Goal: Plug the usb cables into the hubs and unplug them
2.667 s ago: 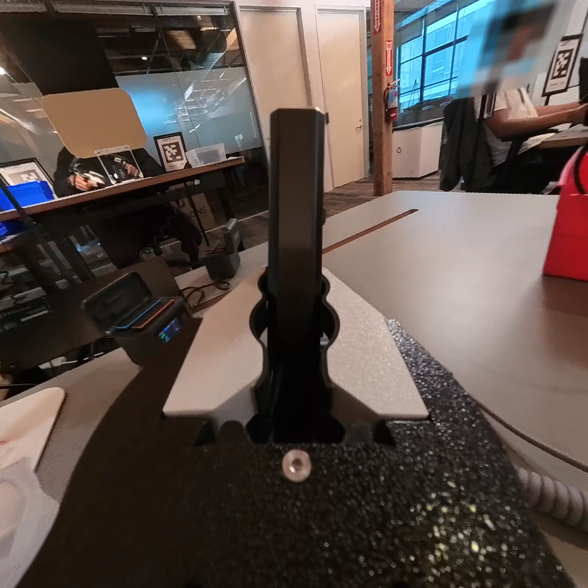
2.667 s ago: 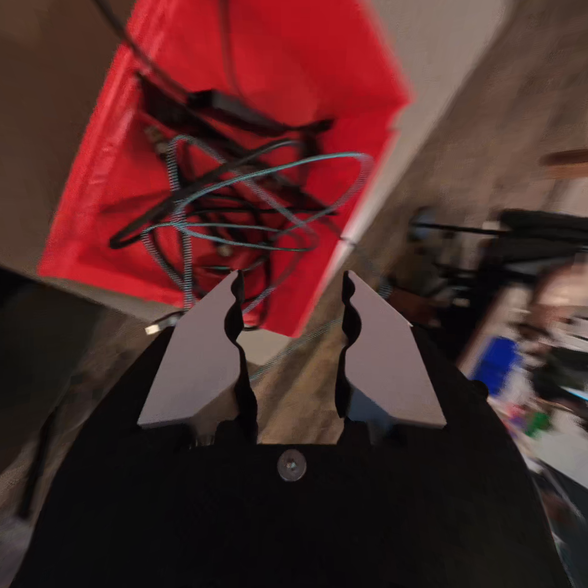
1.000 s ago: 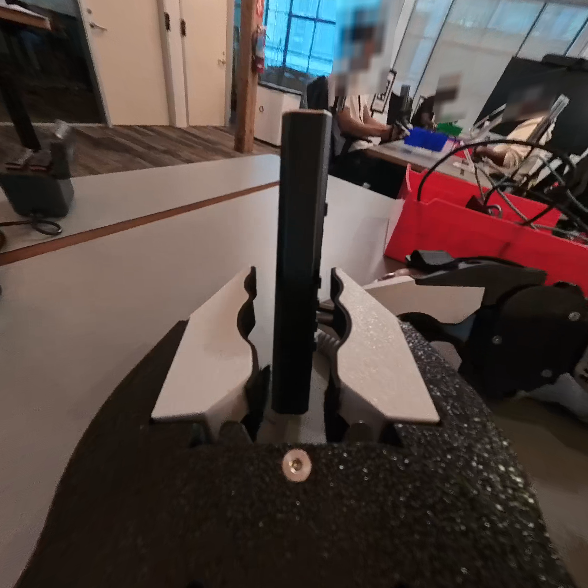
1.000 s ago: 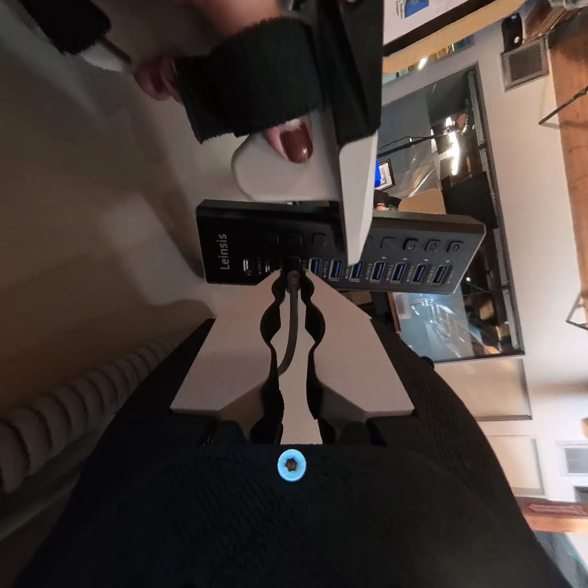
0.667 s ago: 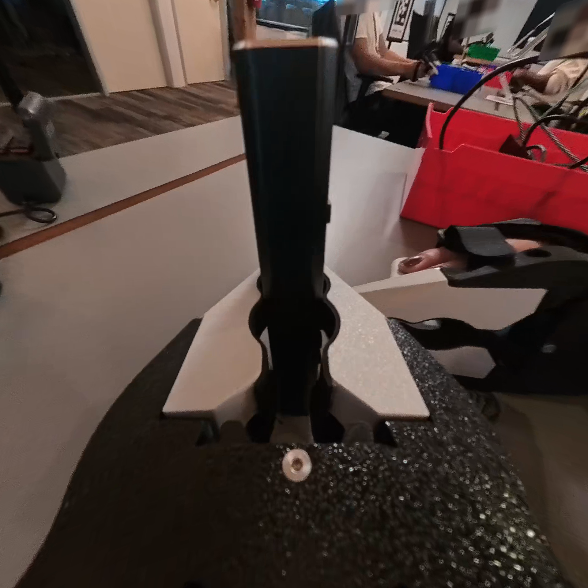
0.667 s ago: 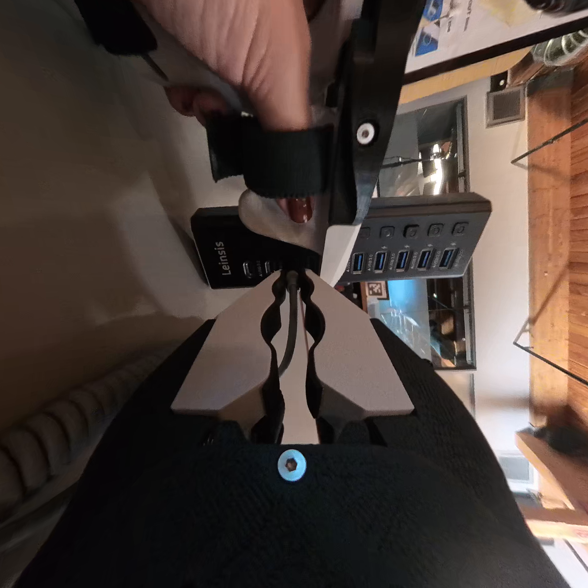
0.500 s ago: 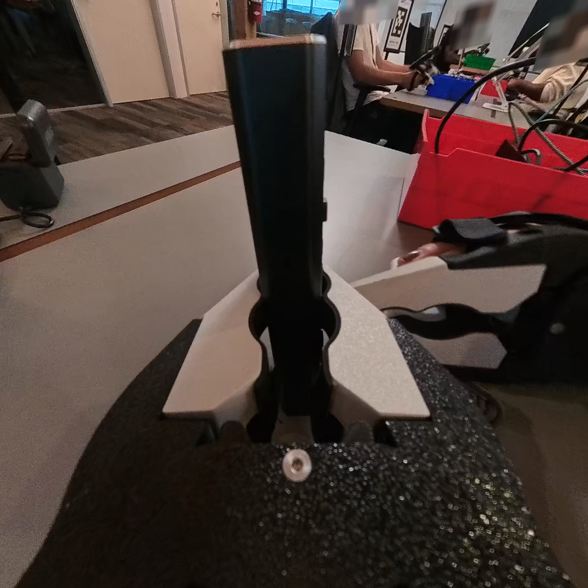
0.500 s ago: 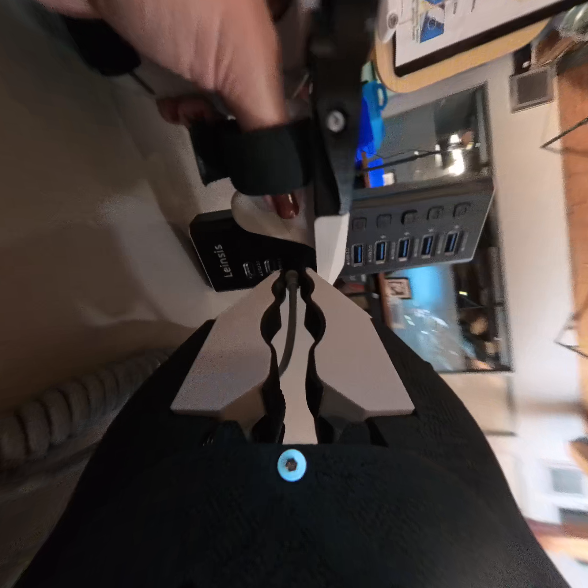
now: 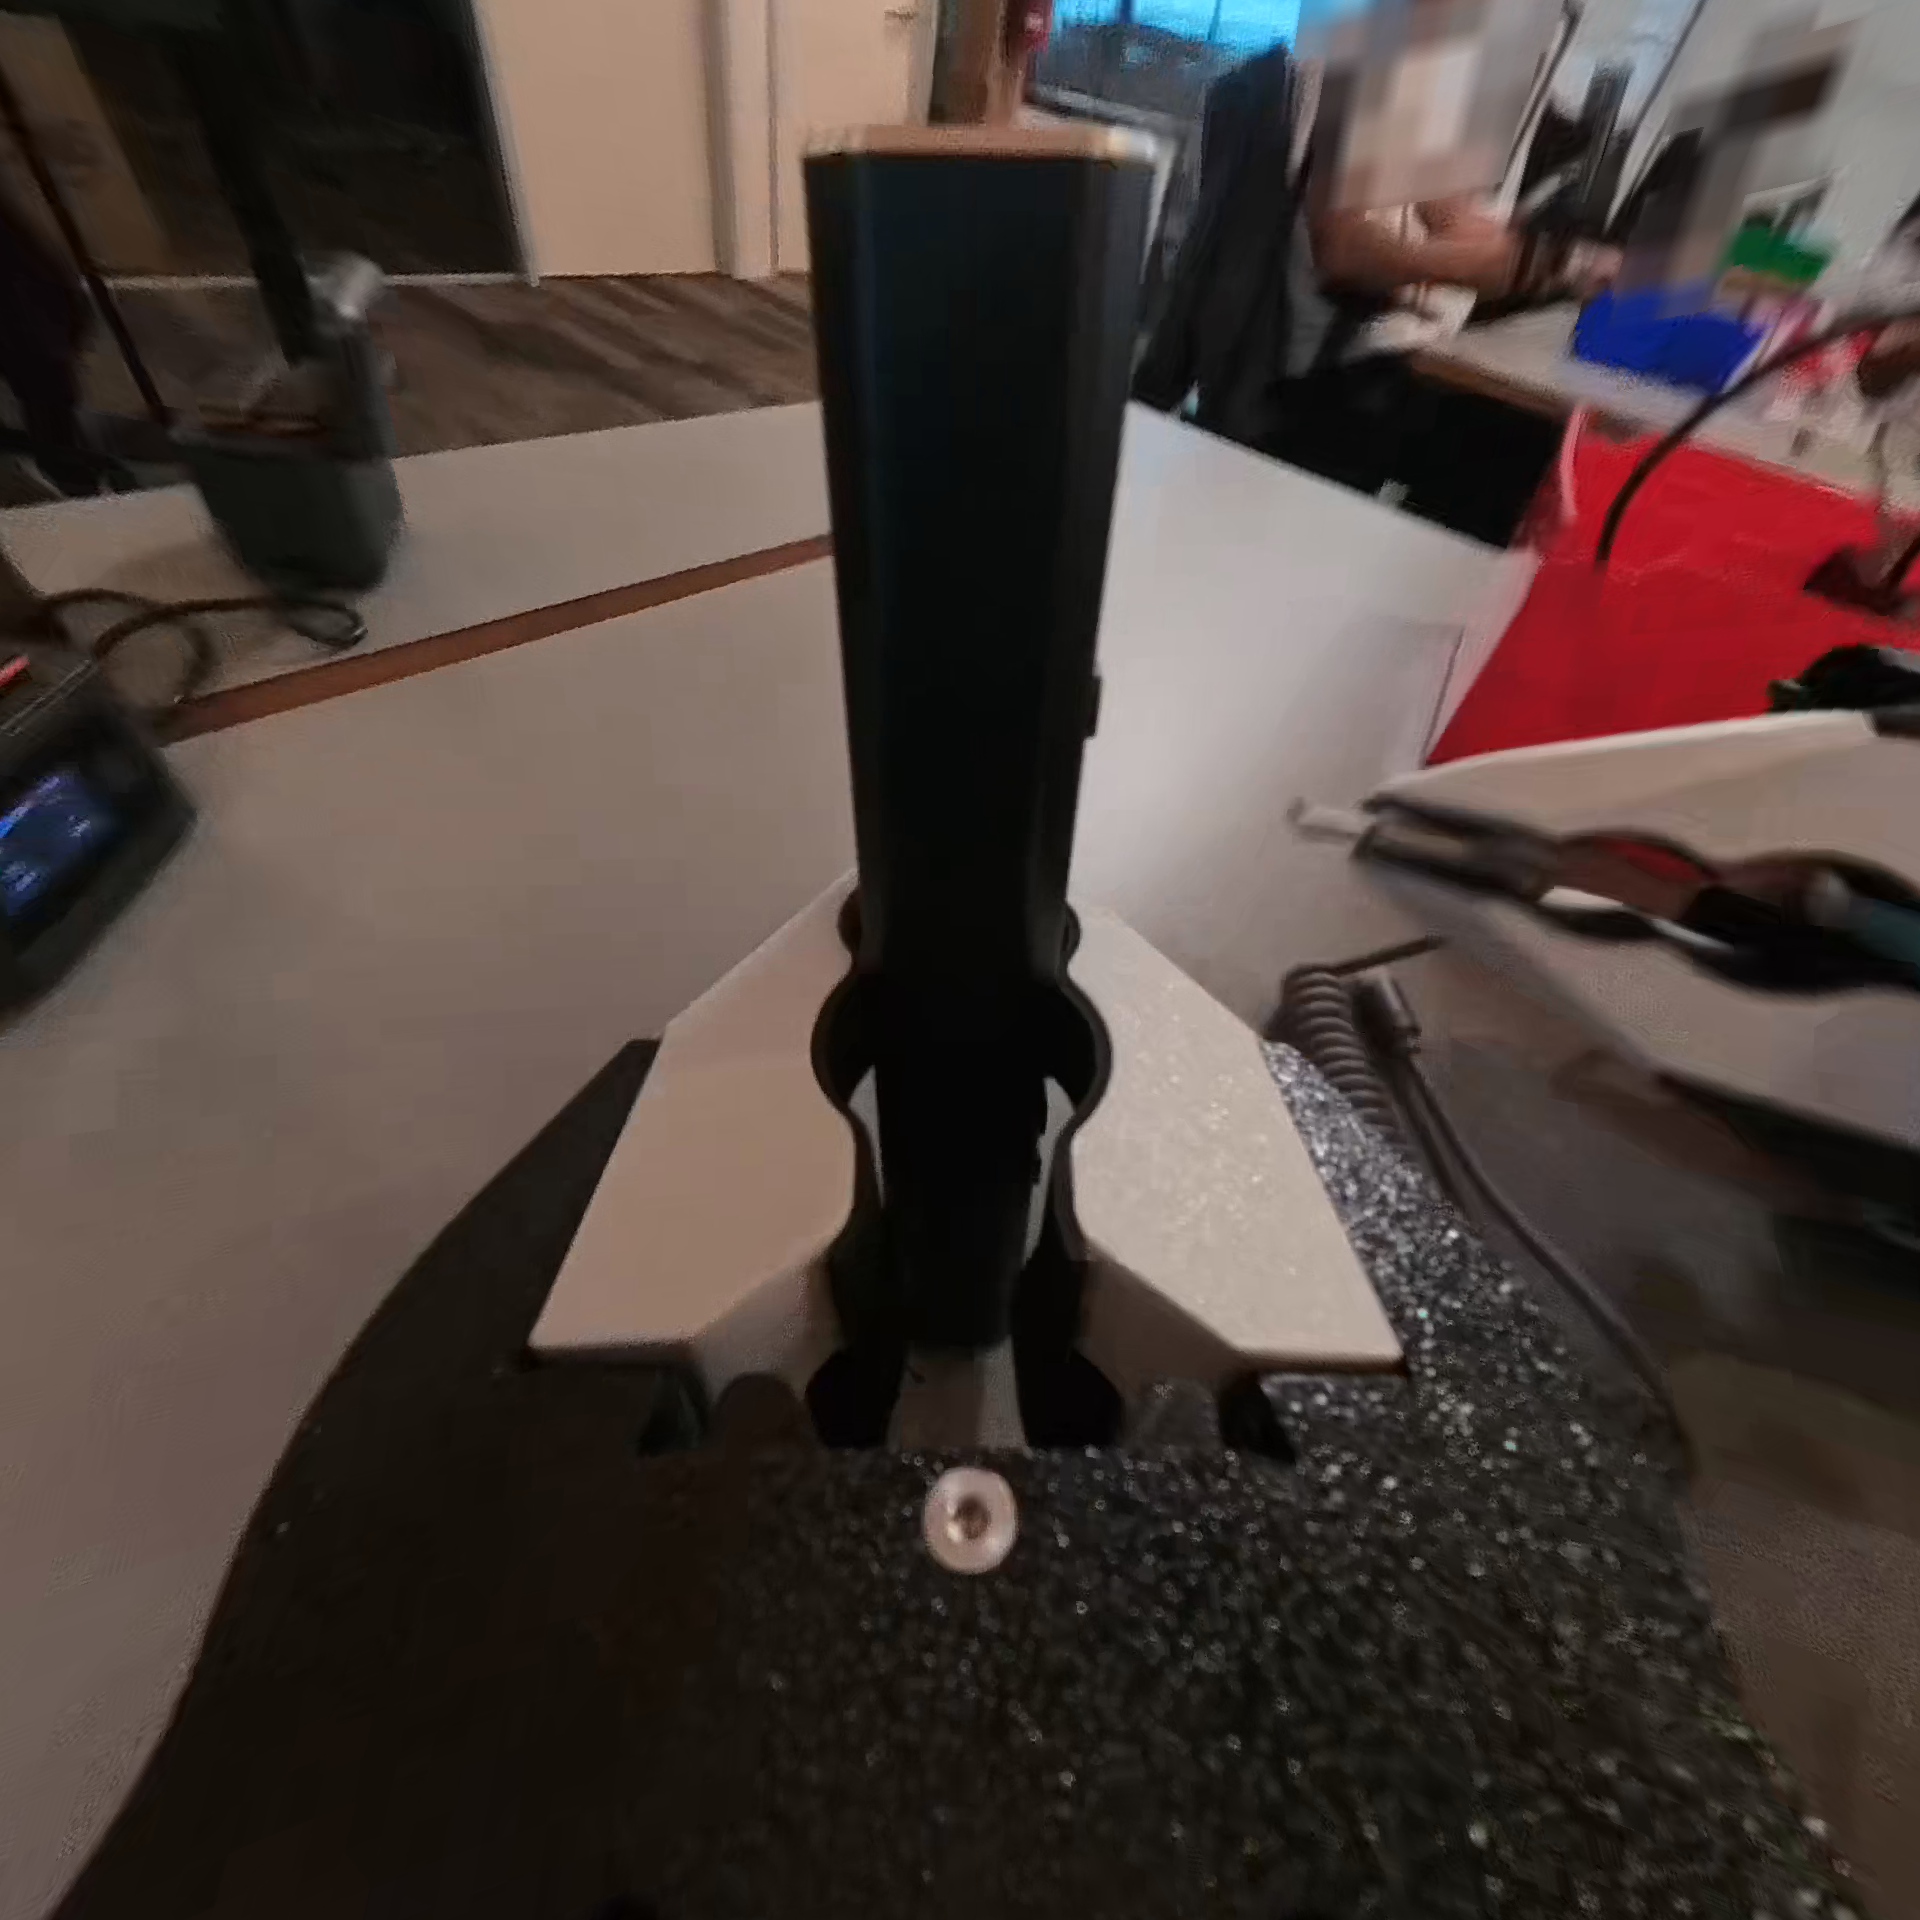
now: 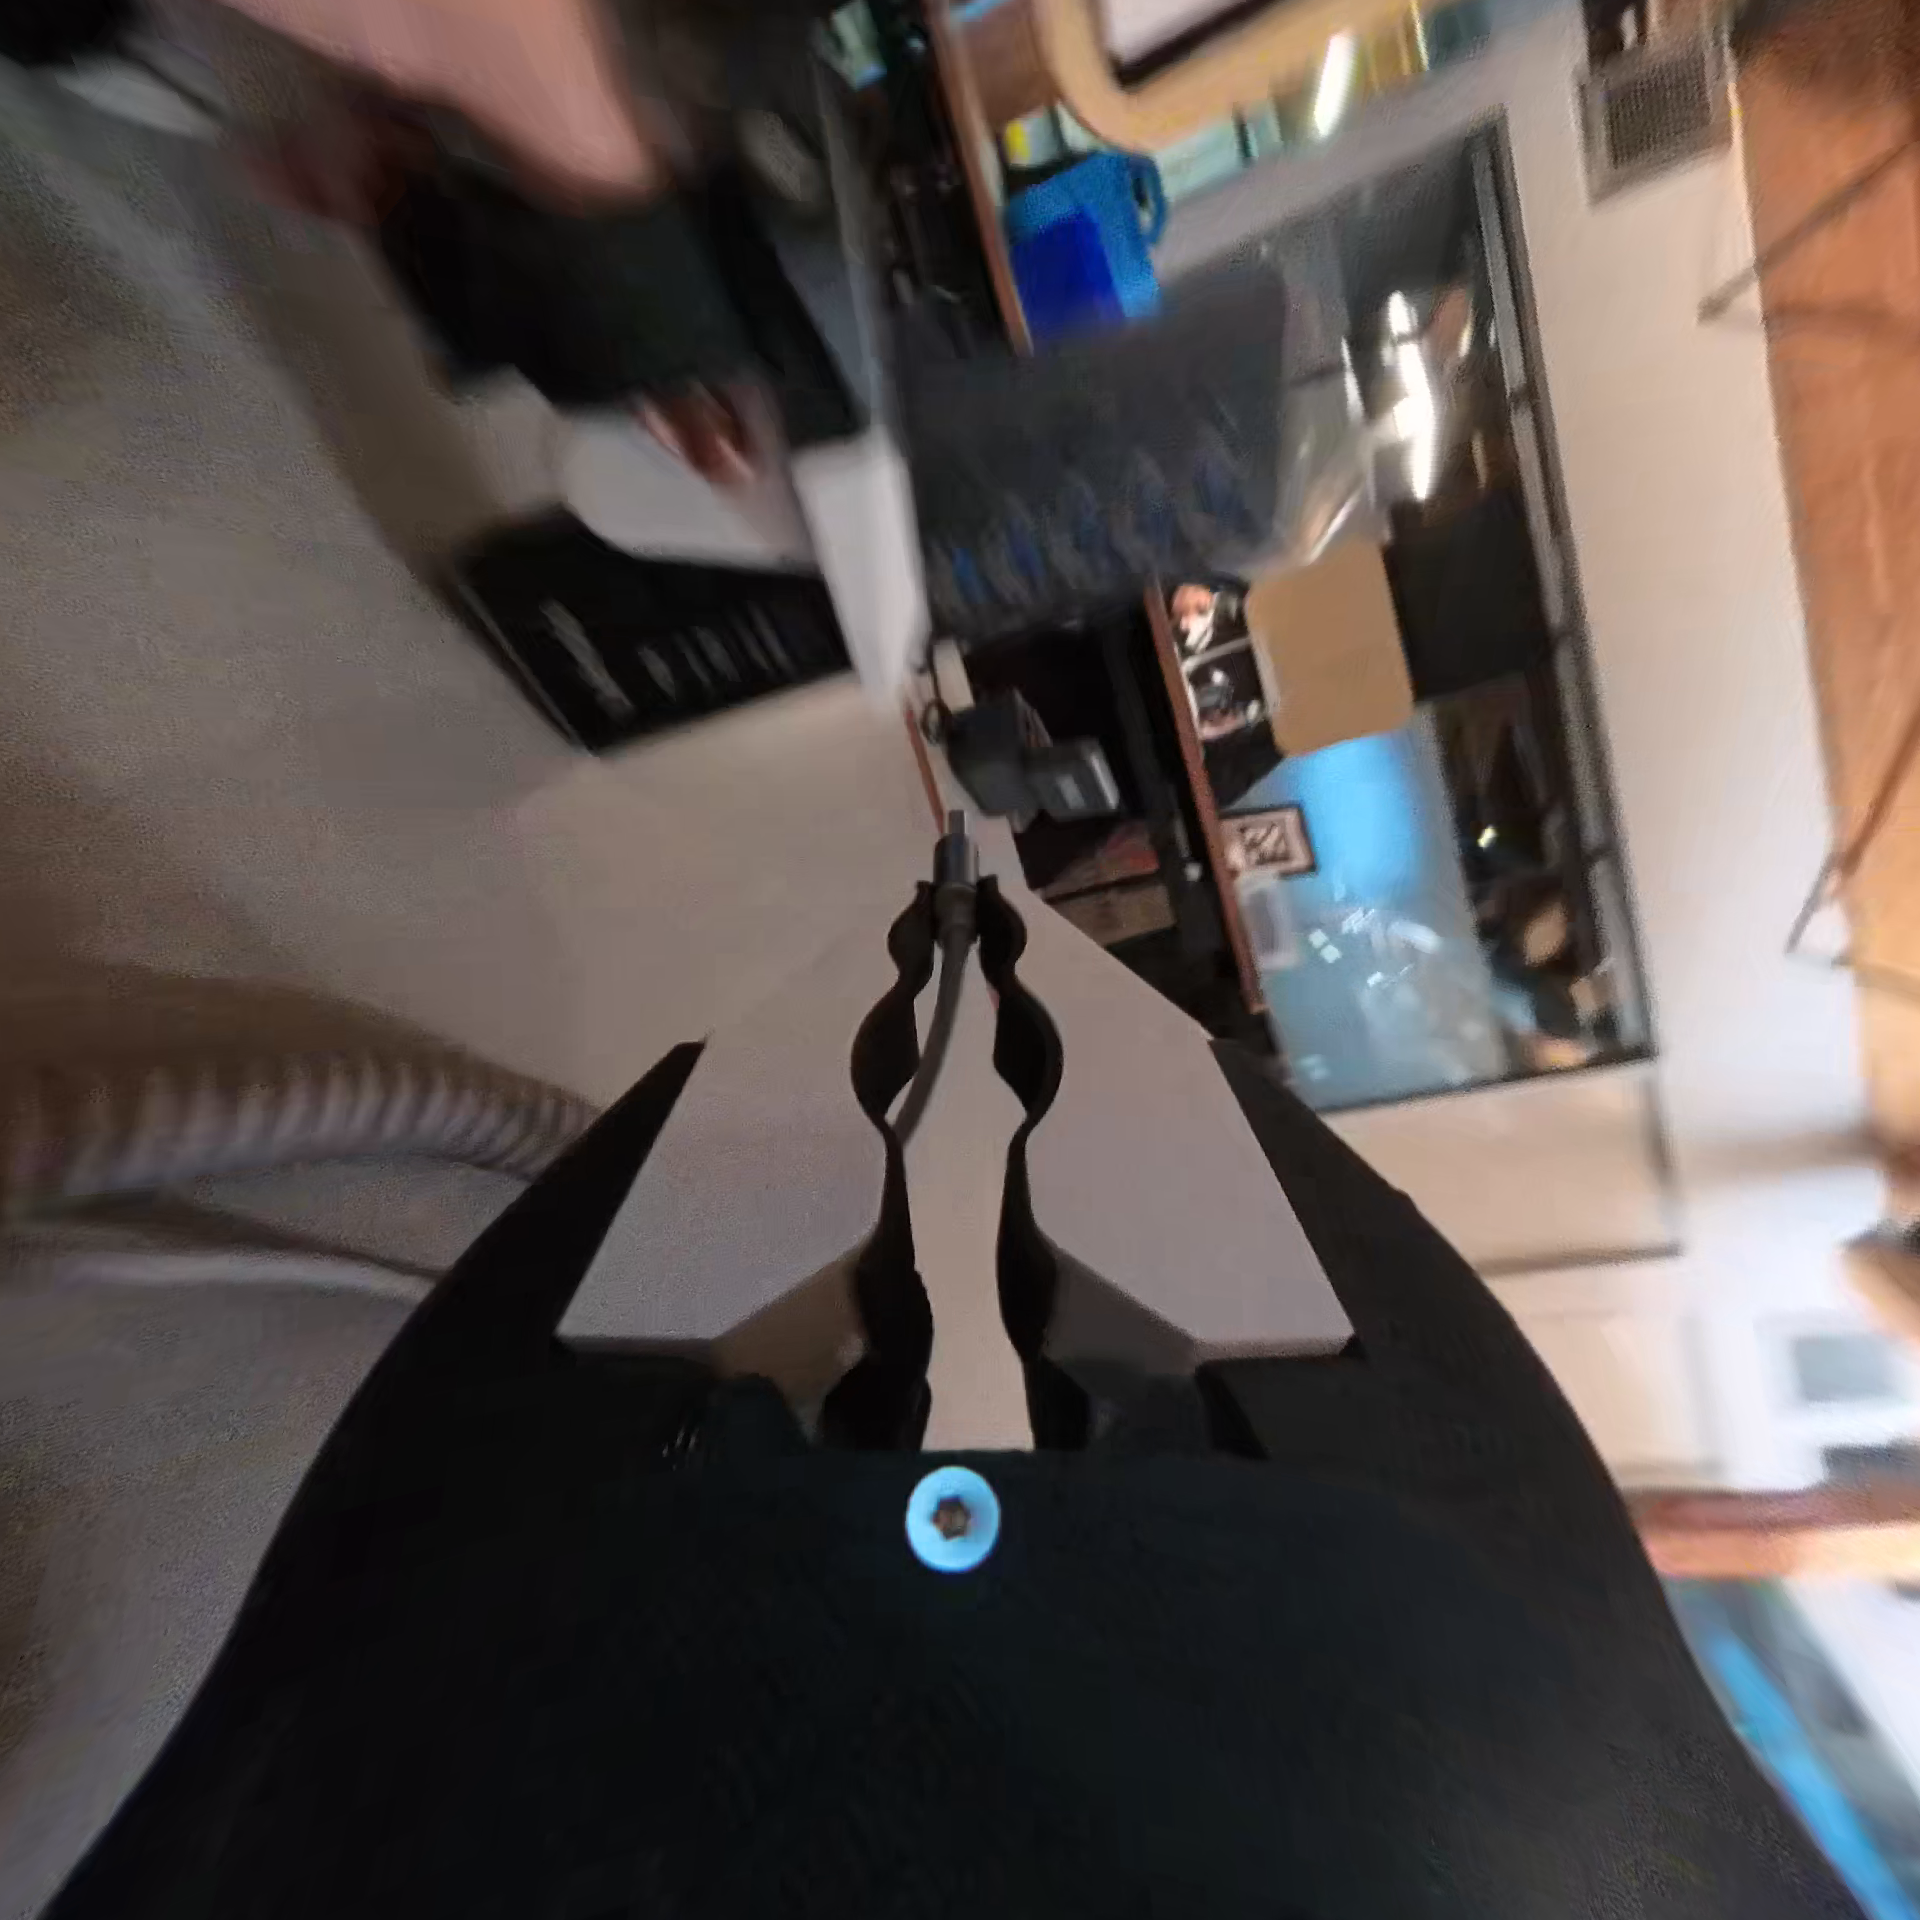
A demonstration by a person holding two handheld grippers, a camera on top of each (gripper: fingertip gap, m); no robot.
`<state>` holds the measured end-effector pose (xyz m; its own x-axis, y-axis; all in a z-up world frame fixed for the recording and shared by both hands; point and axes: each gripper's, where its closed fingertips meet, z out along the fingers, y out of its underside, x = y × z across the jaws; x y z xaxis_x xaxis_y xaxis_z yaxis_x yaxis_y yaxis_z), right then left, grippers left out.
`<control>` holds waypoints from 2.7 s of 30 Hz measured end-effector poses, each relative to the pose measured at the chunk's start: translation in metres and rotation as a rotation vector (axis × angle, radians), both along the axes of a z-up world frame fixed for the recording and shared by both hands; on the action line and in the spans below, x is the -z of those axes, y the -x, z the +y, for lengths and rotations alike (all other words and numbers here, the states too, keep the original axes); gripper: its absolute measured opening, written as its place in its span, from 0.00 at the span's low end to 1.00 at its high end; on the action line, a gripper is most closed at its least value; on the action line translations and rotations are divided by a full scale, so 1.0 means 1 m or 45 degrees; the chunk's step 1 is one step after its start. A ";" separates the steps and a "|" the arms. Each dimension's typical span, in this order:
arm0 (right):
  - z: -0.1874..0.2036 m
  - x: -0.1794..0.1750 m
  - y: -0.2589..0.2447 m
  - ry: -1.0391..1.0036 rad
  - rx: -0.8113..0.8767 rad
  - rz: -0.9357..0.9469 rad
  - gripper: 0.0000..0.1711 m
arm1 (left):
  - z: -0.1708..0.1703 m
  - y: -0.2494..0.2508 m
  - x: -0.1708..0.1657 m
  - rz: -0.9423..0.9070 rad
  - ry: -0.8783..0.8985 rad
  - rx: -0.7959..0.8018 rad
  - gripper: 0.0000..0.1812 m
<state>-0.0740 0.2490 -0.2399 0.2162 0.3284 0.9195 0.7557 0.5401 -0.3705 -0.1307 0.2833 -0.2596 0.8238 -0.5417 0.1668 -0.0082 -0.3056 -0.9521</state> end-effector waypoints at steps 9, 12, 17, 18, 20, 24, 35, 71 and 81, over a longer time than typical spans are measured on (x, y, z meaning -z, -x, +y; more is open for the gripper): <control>-0.047 -0.033 -0.004 0.242 -0.144 0.236 0.04 | -0.005 -0.029 -0.012 -0.075 -0.083 0.137 0.14; -0.066 -0.072 -0.018 0.424 -0.166 0.263 0.04 | -0.005 -0.027 -0.014 -0.057 -0.107 0.119 0.14; -0.100 -0.175 -0.056 0.573 -0.221 0.258 0.04 | -0.004 -0.022 -0.008 -0.086 -0.081 0.115 0.14; -0.105 -0.196 -0.065 0.564 -0.219 0.248 0.04 | -0.004 -0.022 -0.009 -0.093 -0.083 0.118 0.14; -0.106 -0.234 -0.089 0.498 -0.162 0.210 0.04 | -0.006 -0.023 -0.012 -0.108 -0.097 0.129 0.14; -0.101 -0.311 -0.144 0.300 0.026 0.206 0.04 | -0.007 -0.023 -0.013 -0.132 -0.097 0.140 0.14; -0.056 -0.391 -0.277 0.137 0.500 0.238 0.04 | -0.016 -0.038 -0.013 -0.115 -0.111 0.248 0.14; -0.064 -0.138 -0.230 0.953 0.340 -0.057 0.54 | -0.050 -0.082 -0.034 0.062 -0.358 0.517 0.14; -0.085 -0.054 -0.101 0.995 -0.058 -0.615 0.45 | -0.125 -0.166 -0.045 0.219 -0.573 1.001 0.15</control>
